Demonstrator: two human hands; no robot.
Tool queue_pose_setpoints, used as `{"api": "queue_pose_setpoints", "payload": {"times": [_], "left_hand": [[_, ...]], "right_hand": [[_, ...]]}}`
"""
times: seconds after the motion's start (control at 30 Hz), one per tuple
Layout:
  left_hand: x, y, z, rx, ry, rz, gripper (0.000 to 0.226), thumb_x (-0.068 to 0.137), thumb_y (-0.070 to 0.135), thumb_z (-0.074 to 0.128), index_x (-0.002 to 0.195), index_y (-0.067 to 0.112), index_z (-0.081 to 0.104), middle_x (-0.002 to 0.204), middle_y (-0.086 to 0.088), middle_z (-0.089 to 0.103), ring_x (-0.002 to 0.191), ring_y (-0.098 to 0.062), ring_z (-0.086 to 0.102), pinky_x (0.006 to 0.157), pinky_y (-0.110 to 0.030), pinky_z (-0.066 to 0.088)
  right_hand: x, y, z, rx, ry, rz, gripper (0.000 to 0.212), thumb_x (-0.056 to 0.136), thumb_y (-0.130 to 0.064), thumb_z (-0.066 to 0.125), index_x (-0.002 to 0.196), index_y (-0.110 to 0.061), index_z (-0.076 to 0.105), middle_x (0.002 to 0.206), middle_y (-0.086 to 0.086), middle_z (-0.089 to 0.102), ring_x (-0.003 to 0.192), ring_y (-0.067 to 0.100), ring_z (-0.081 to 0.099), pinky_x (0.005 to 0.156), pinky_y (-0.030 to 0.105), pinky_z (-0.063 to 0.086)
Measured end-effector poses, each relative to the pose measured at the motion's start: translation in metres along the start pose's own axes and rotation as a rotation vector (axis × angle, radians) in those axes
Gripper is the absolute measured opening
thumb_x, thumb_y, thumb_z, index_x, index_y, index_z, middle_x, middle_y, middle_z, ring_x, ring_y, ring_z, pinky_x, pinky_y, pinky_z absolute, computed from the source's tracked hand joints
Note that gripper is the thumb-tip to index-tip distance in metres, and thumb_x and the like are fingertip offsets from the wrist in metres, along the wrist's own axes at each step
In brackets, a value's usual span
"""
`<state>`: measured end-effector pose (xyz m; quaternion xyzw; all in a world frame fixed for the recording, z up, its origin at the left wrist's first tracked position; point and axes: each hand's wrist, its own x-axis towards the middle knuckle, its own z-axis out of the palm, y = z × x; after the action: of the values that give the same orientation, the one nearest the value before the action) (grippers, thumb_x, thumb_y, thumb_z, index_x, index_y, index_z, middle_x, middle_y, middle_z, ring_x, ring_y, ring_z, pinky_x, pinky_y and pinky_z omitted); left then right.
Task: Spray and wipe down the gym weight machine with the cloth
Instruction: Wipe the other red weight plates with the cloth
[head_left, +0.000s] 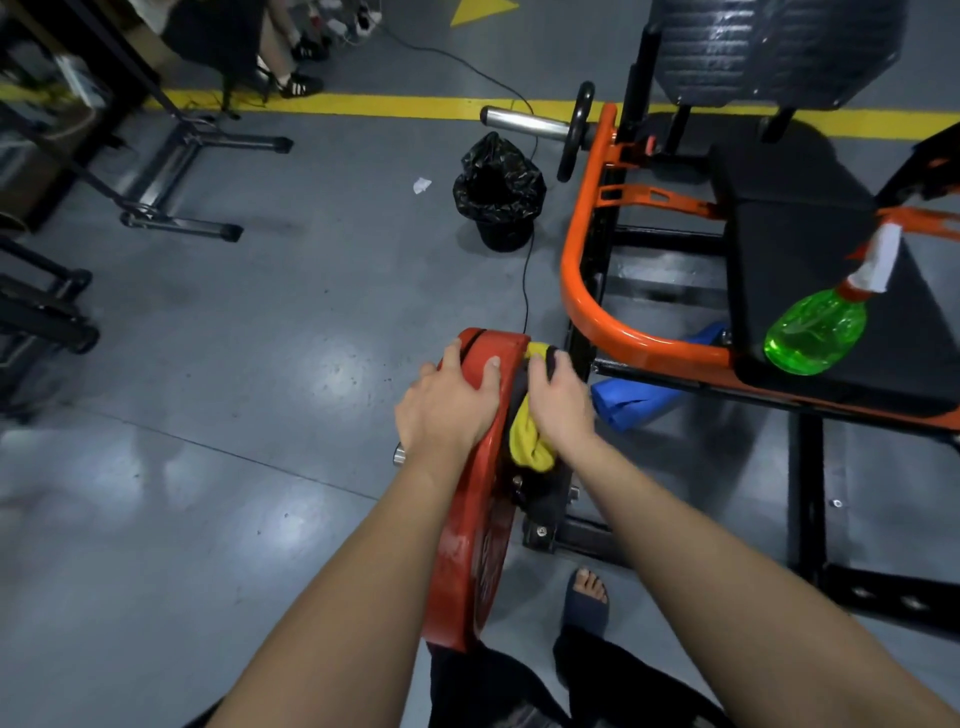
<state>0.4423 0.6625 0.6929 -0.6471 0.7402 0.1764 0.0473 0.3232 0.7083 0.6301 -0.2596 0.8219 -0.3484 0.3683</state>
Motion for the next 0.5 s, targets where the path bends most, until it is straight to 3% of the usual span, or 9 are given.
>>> {"api": "queue_pose_setpoints", "payload": {"times": [0.07, 0.27, 0.37, 0.5], "left_hand": [[-0.001, -0.002, -0.001, -0.001, 0.006, 0.006, 0.067, 0.099, 0.069, 0.028, 0.156, 0.033, 0.033, 0.138, -0.013, 0.055, 0.118, -0.040, 0.059, 0.094, -0.044, 0.045], [-0.001, -0.003, 0.002, 0.007, 0.041, 0.035, 0.067, 0.099, 0.067, 0.029, 0.155, 0.031, 0.034, 0.132, -0.014, 0.058, 0.113, -0.041, 0.061, 0.091, -0.045, 0.048], [-0.002, 0.000, -0.001, 0.000, 0.031, 0.014, 0.073, 0.096, 0.074, 0.028, 0.155, 0.032, 0.034, 0.133, -0.014, 0.058, 0.116, -0.040, 0.060, 0.092, -0.045, 0.047], [-0.003, 0.001, -0.003, -0.032, -0.026, -0.019, 0.097, 0.078, 0.096, 0.026, 0.156, 0.038, 0.032, 0.133, -0.013, 0.059, 0.120, -0.038, 0.059, 0.095, -0.044, 0.046]], "right_hand": [[0.011, -0.006, 0.001, 0.027, -0.009, 0.039, 0.047, 0.106, -0.048, 0.040, 0.140, -0.018, 0.053, 0.136, 0.020, 0.062, 0.126, 0.042, 0.055, 0.100, 0.043, 0.042], [-0.086, 0.024, -0.001, 0.018, -0.051, -0.089, 0.055, 0.095, -0.062, 0.040, 0.121, -0.019, 0.063, 0.103, 0.013, 0.072, 0.101, 0.036, 0.066, 0.087, 0.044, 0.052], [-0.056, 0.019, -0.003, -0.056, -0.057, -0.136, 0.038, 0.103, -0.046, 0.046, 0.119, -0.017, 0.063, 0.109, 0.019, 0.071, 0.106, 0.042, 0.065, 0.088, 0.045, 0.051], [-0.003, 0.000, -0.007, 0.012, -0.075, -0.039, 0.068, 0.095, -0.066, 0.041, 0.135, -0.014, 0.059, 0.132, 0.017, 0.065, 0.127, 0.039, 0.057, 0.103, 0.043, 0.046]]}}
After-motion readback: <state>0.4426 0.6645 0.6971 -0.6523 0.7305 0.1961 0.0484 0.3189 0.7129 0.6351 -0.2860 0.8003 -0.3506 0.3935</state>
